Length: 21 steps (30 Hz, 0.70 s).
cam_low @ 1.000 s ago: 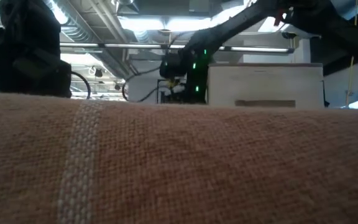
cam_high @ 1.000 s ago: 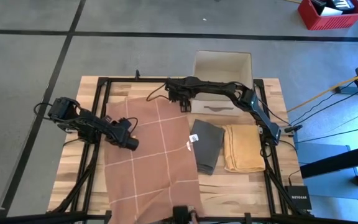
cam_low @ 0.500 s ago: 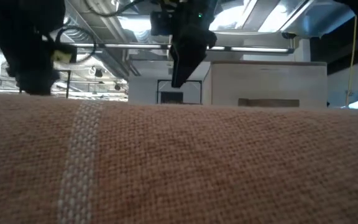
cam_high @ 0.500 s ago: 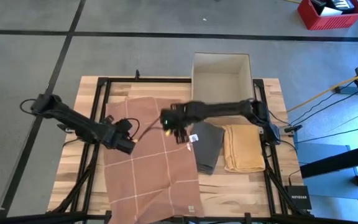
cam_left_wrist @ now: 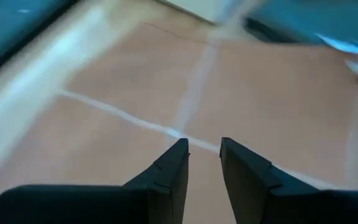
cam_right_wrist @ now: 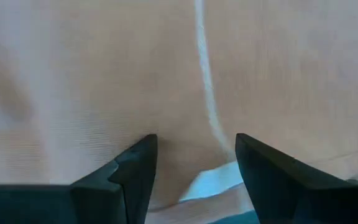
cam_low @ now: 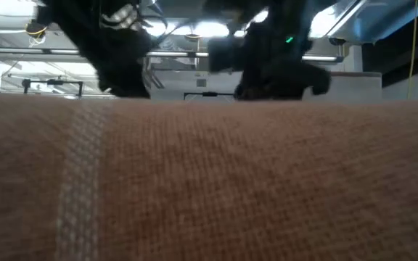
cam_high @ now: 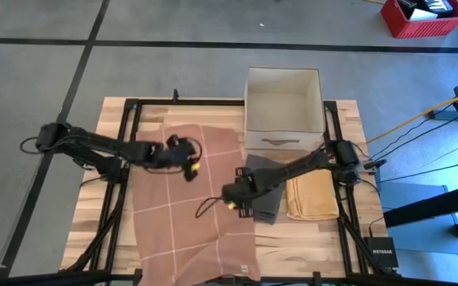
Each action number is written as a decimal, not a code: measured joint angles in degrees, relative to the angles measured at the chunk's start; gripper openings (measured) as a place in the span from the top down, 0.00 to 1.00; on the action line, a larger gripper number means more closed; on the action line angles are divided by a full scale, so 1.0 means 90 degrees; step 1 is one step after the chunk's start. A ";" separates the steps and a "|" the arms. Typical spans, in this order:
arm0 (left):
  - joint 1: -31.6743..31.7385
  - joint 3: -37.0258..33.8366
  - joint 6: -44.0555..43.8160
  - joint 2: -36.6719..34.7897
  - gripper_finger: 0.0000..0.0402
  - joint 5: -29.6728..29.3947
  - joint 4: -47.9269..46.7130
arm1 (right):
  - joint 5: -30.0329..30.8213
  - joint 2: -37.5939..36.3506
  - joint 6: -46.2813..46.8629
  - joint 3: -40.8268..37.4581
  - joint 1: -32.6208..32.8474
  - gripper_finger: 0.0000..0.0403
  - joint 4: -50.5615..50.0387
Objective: Fold towel
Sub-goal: Fold the brown towel
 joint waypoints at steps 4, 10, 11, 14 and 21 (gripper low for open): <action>0.1195 0.0255 0.0775 0.0022 0.75 0.0641 0.0231 | 0.0551 -0.0703 0.0115 -0.0652 0.0317 0.45 0.1097; 0.3019 0.0362 0.1364 0.0408 0.61 0.2773 0.1215 | 0.0885 -0.0988 -0.0535 -0.1262 0.0251 0.45 0.2795; 0.3244 0.0358 0.1390 0.0560 0.59 0.2950 0.1354 | 0.0871 -0.0979 -0.0634 -0.1345 0.0219 0.45 0.3011; 0.3810 0.0362 0.1380 0.1131 0.55 0.3231 0.1820 | 0.0863 -0.0944 -0.0582 -0.1543 0.0088 0.45 0.3655; 0.4394 0.0696 0.1370 0.2857 0.54 0.3867 0.2467 | 0.0884 -0.0926 0.0430 -0.1693 -0.0017 0.45 0.4127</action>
